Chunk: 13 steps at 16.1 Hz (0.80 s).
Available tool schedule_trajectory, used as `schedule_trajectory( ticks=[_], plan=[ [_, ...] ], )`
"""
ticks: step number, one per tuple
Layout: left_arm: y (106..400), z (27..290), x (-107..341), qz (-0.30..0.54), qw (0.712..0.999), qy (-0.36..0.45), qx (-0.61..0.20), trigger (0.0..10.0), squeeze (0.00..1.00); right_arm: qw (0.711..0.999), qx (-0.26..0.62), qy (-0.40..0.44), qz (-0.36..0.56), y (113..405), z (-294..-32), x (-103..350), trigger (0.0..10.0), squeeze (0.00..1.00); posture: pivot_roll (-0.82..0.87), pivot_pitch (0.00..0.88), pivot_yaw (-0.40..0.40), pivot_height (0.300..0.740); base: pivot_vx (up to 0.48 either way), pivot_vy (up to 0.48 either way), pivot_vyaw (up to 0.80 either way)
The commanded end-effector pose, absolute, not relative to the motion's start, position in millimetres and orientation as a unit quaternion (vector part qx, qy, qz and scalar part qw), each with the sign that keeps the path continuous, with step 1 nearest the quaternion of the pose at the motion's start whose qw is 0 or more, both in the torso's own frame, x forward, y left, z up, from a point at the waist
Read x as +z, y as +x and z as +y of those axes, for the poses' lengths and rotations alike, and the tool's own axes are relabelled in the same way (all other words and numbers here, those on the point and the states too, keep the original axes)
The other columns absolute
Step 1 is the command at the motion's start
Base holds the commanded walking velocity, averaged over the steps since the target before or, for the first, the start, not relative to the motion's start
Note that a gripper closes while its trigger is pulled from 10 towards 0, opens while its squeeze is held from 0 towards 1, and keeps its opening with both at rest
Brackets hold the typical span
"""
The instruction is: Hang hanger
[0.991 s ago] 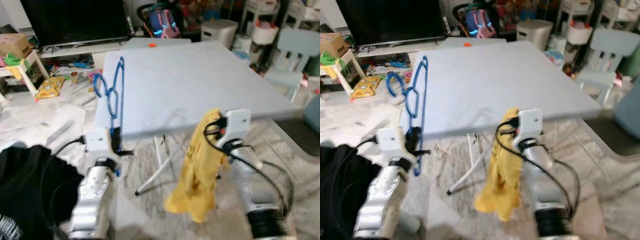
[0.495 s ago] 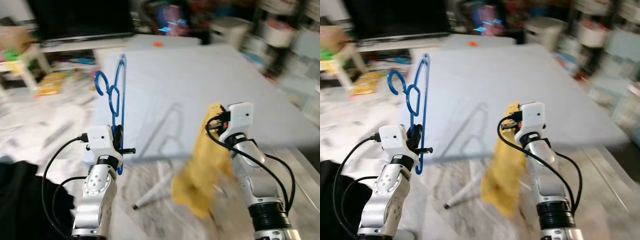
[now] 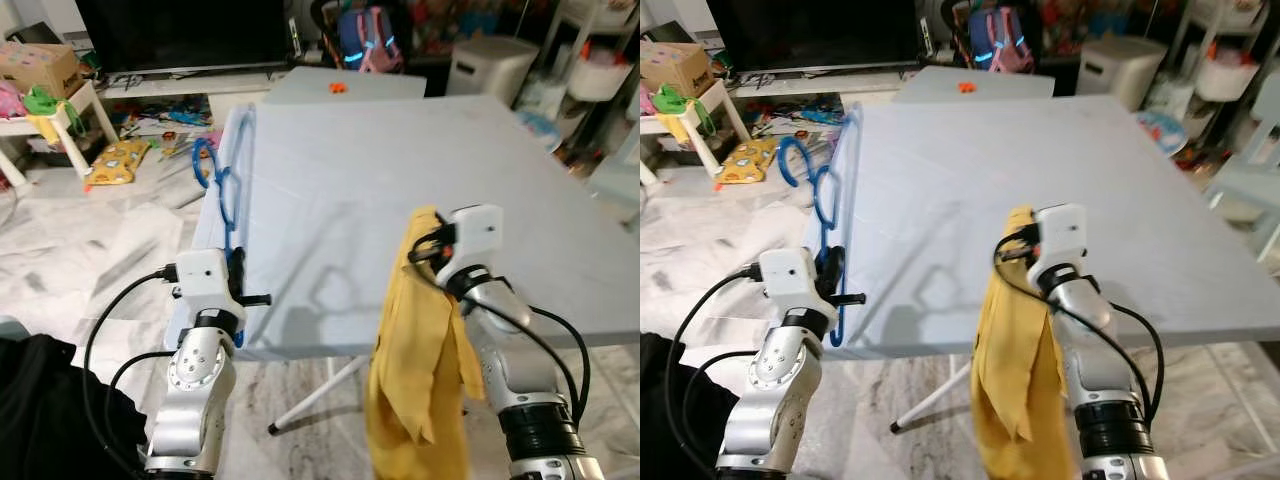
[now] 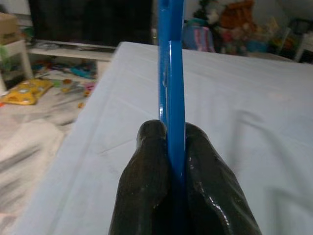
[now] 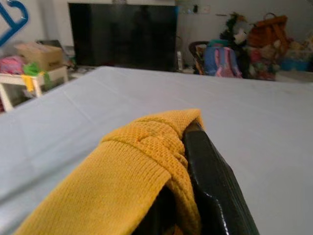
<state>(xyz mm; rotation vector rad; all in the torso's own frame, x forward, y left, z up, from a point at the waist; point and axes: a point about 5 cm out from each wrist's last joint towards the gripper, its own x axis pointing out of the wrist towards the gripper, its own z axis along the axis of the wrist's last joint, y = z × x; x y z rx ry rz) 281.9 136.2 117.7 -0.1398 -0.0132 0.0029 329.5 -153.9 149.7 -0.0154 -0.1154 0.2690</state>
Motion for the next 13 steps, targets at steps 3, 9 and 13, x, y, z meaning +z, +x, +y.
schedule_trajectory(
  ticks=[3, 9, 13],
  plan=[
    [282, 135, 116, -0.004, 0.997, -0.073, 0.010, 10.0, 0.00, 0.977, 0.188, -0.011, -0.096, 364, -135, 193, 10.0, 0.00, -0.07, 0.000, 0.011, 0.740, 0.000, 0.000, 0.00],
    [281, 138, 110, 0.010, 0.995, -0.093, 0.035, 10.0, 0.00, 0.968, 0.212, 0.010, -0.133, 409, -83, 268, 10.0, 0.00, -0.04, 0.000, -0.017, 0.740, 0.000, 0.000, 0.00],
    [281, 136, 111, 0.008, 0.995, -0.091, 0.033, 10.0, 0.00, 0.955, 0.166, 0.092, -0.229, 413, -75, 376, 10.0, 0.00, -0.02, 0.000, -0.039, 0.740, 0.000, 0.000, 0.00]
  ],
)
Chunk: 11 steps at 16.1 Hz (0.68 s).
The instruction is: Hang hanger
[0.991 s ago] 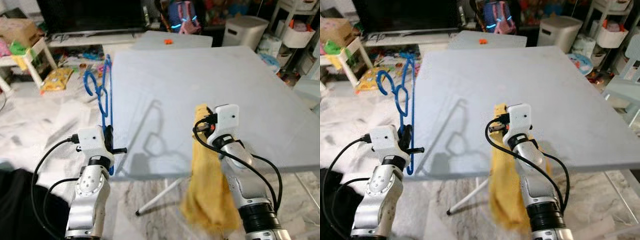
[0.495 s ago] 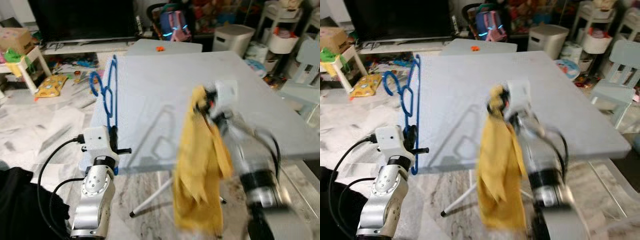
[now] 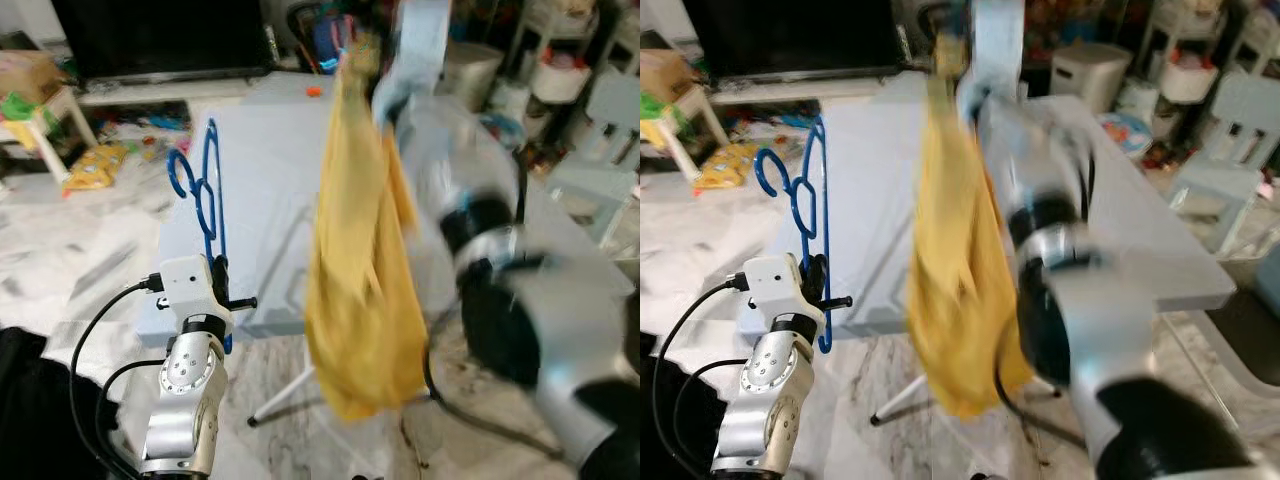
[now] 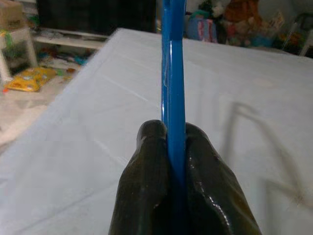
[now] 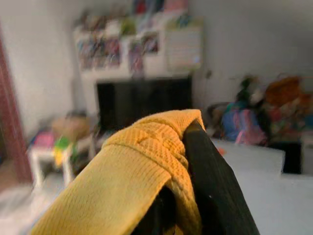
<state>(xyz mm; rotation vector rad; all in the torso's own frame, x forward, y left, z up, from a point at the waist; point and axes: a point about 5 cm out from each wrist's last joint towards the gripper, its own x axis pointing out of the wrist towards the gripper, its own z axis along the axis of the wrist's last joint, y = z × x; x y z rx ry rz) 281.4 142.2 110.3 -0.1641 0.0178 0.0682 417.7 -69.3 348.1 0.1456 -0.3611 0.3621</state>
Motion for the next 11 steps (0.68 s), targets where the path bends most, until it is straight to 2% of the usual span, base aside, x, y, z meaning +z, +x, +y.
schedule_trajectory(
  ticks=[1, 3, 5, 6, 7, 9, 10, 11],
  plan=[
    [281, 137, 111, 0.005, 0.995, -0.090, 0.036, 10.0, 0.00, 0.947, 0.162, 0.109, -0.254, 410, -77, 394, 10.0, 0.00, -0.01, 0.000, -0.048, 0.740, 0.000, 0.000, 0.00],
    [279, 143, 113, -0.001, 0.995, -0.090, 0.052, 10.0, 0.00, 0.929, 0.155, 0.129, -0.311, 401, -84, 425, 10.0, 0.00, 0.00, 0.000, -0.061, 0.740, 0.000, 0.000, 0.00],
    [276, 142, 110, 0.002, 0.994, -0.090, 0.055, 10.0, 0.00, 0.930, 0.157, 0.110, -0.313, 402, -82, 420, 10.0, 0.00, 0.00, 0.000, -0.063, 0.740, 0.000, 0.000, 0.00],
    [275, 136, 108, 0.005, 0.995, -0.092, 0.049, 10.0, 0.00, 0.951, 0.169, 0.039, -0.256, 412, -69, 376, 10.0, 0.00, -0.01, 0.000, -0.058, 0.740, 0.000, 0.000, 0.00],
    [276, 133, 109, 0.004, 0.995, -0.094, 0.042, 10.0, 0.00, 0.960, 0.182, 0.001, -0.213, 416, -64, 344, 10.0, 0.00, -0.01, 0.000, -0.058, 0.740, 0.000, 0.000, 0.00],
    [278, 131, 112, -0.001, 0.995, -0.089, 0.035, 10.0, 0.00, 0.966, 0.204, -0.079, -0.141, 418, -59, 293, 10.0, 0.00, -0.02, 0.000, -0.052, 0.740, 0.000, 0.000, 0.00],
    [279, 133, 111, 0.001, 0.995, -0.089, 0.036, 10.0, 0.00, 0.961, 0.227, -0.140, -0.078, 416, -60, 251, 10.0, 0.00, -0.02, 0.000, -0.046, 0.740, 0.000, 0.000, 0.00],
    [279, 133, 111, 0.002, 0.995, -0.089, 0.035, 10.0, 0.00, 0.961, 0.228, -0.145, -0.048, 415, -67, 234, 10.0, 0.00, -0.03, 0.000, -0.042, 0.740, 0.000, 0.000, 0.00]
  ],
)
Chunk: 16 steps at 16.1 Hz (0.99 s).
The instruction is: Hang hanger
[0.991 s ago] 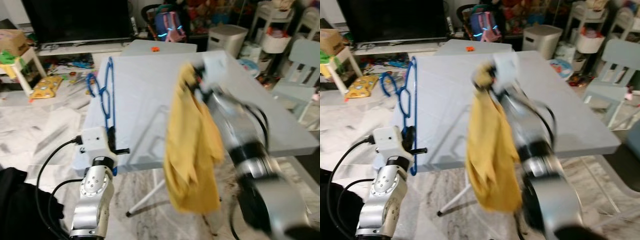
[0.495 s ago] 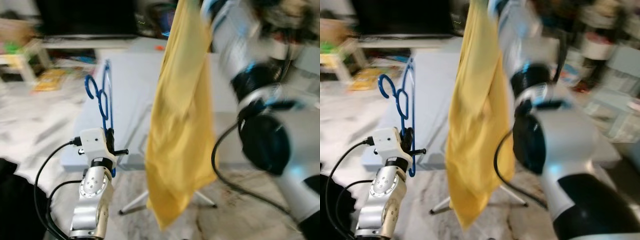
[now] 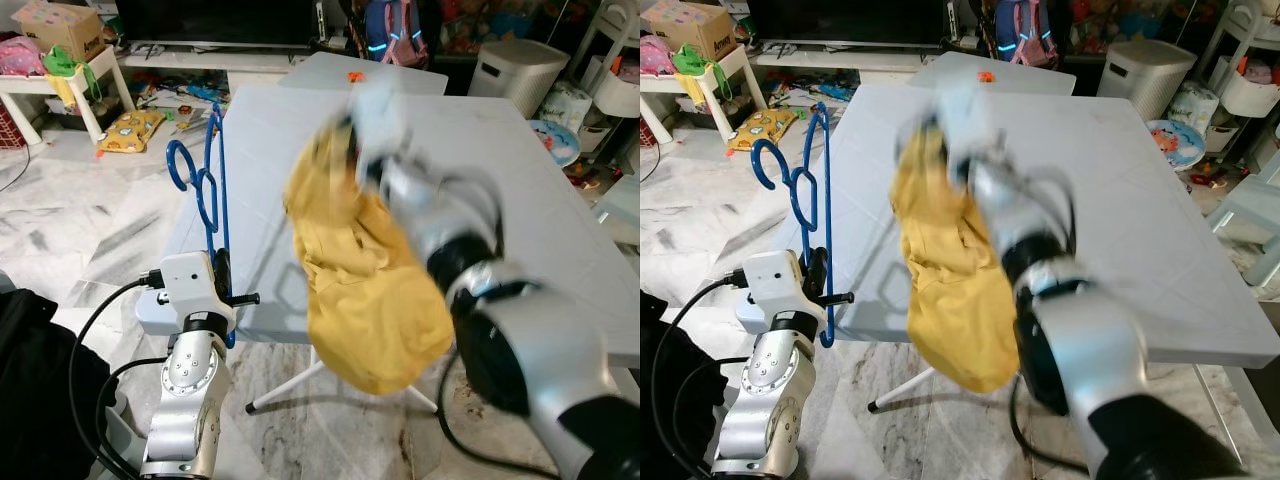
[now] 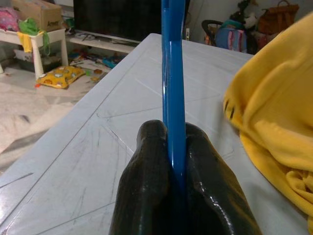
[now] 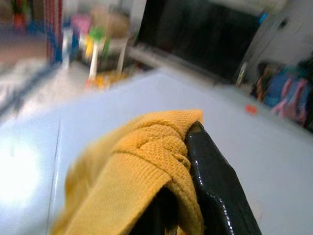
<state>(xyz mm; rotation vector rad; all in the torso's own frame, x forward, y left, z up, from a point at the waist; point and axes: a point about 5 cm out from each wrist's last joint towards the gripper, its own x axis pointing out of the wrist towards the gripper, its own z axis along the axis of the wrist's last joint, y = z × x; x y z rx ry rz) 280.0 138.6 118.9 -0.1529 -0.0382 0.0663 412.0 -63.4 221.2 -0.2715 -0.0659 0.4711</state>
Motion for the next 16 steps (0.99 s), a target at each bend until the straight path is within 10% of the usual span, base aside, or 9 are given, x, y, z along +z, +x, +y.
schedule_trajectory(
  ticks=[1, 2, 3, 8, 16],
  plan=[
    [279, 133, 110, 0.003, 0.996, -0.088, 0.033, 10.0, 0.00, 0.959, 0.237, -0.157, -0.014, 413, -72, 216, 10.0, 0.00, -0.03, 0.000, -0.038, 0.740, 0.000, 0.000, 0.00],
    [280, 132, 110, 0.005, 0.996, -0.088, 0.030, 10.0, 0.00, 0.957, 0.243, -0.160, 0.017, 411, -80, 201, 10.0, 0.00, -0.03, 0.000, -0.037, 0.740, 0.000, 0.000, 0.00],
    [279, 131, 110, 0.007, 0.996, -0.089, 0.026, 10.0, 0.00, 0.944, 0.270, -0.179, 0.059, 405, -92, 178, 10.0, 1.00, -0.03, 0.000, -0.035, 0.740, 0.000, 0.000, 0.00],
    [278, 129, 106, 0.015, 0.995, -0.092, 0.019, 10.0, 0.00, 0.883, 0.351, -0.303, 0.069, 395, -113, 162, 10.0, 1.00, -0.03, 0.000, -0.029, 0.740, 0.000, 0.000, 0.00],
    [276, 122, 115, 0.004, 0.995, -0.094, -0.029, 10.0, 0.00, 0.894, 0.371, -0.224, 0.110, 390, -151, 164, 10.0, 1.00, 0.01, 0.000, -0.034, 0.740, 0.000, 0.000, 0.00]
  ],
)
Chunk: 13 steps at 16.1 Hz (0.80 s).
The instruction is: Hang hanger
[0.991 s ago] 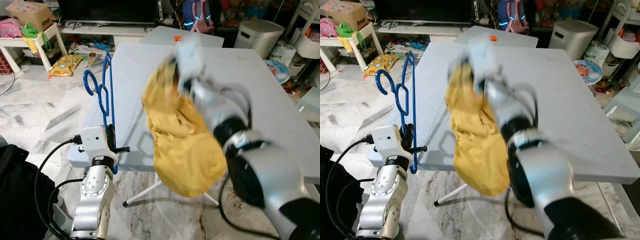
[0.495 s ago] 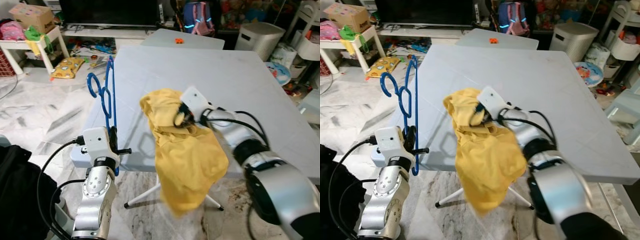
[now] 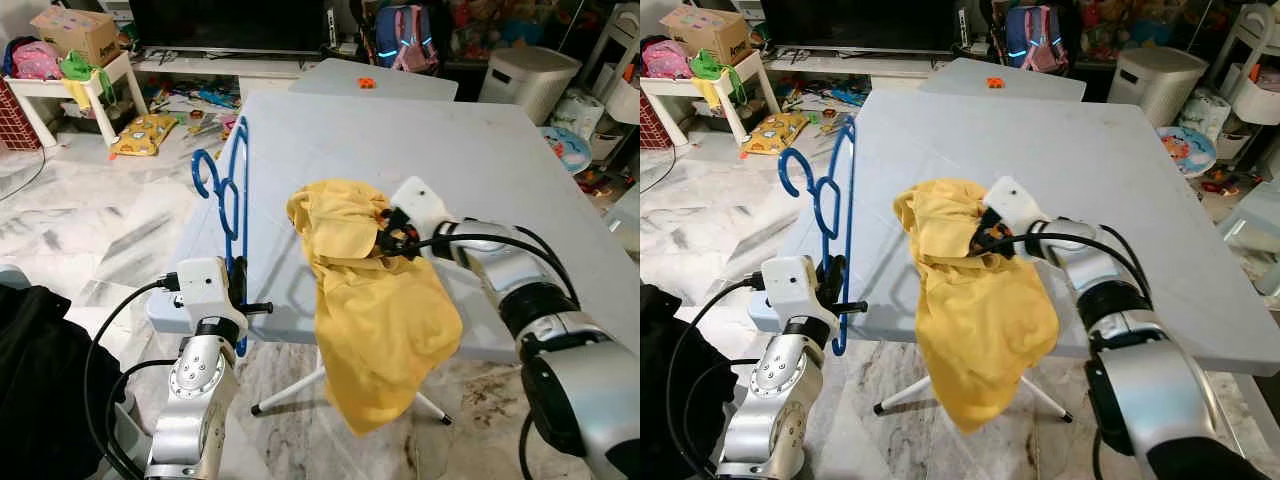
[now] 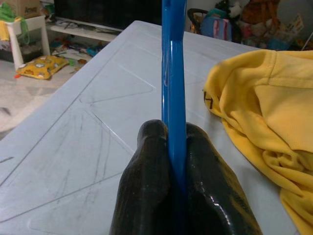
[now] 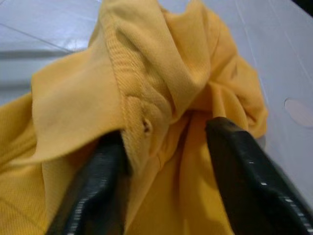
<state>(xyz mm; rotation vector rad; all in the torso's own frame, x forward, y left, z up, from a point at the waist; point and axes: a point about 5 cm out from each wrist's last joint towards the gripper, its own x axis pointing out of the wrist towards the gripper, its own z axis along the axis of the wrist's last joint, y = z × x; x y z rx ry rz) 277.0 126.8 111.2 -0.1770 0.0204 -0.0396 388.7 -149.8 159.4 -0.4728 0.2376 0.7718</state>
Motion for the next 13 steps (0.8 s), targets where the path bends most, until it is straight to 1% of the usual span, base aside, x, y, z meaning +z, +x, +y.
schedule_trajectory(
  ticks=[1, 3, 5, 7, 9, 11, 13],
  plan=[
    [276, 122, 116, 0.003, 0.995, -0.093, -0.029, 10.0, 0.00, 0.898, 0.367, -0.214, 0.113, 388, -155, 160, 10.0, 1.00, 0.01, 0.000, -0.044, 0.740, 0.000, 0.000, 0.00],
    [271, 119, 114, 0.006, 0.995, -0.095, -0.027, 10.0, 0.00, 0.903, 0.390, -0.144, 0.112, 378, -163, 153, 10.0, 1.00, 0.02, 0.000, -0.069, 0.740, 0.000, 0.000, 0.00],
    [270, 116, 113, 0.007, 0.995, -0.097, -0.026, 10.0, 0.00, 0.905, 0.390, -0.109, 0.129, 372, -174, 147, 10.0, 1.00, 0.02, 0.000, -0.080, 0.740, 0.000, 0.000, 0.00],
    [271, 119, 113, 0.007, 0.995, -0.098, -0.023, 10.0, 0.00, 0.909, 0.384, -0.102, 0.126, 371, -180, 149, 10.0, 1.00, 0.02, 0.000, -0.080, 0.740, 0.000, 0.000, 0.00],
    [272, 121, 111, 0.012, 0.995, -0.096, -0.021, 10.0, 0.00, 0.913, 0.380, -0.096, 0.113, 371, -178, 152, 10.0, 1.00, 0.01, 0.000, -0.078, 0.740, 0.000, 0.000, 0.00],
    [274, 121, 114, 0.008, 0.995, -0.094, -0.023, 10.0, 0.00, 0.911, 0.389, -0.085, 0.109, 368, -172, 154, 10.0, 1.00, 0.01, 0.000, -0.079, 0.740, 0.000, 0.000, 0.00],
    [275, 121, 114, 0.007, 0.995, -0.095, -0.021, 10.0, 0.00, 0.900, 0.418, -0.068, 0.104, 363, -170, 155, 10.0, 1.00, 0.00, 0.000, -0.081, 0.740, 0.000, 0.000, 0.00]
  ],
)
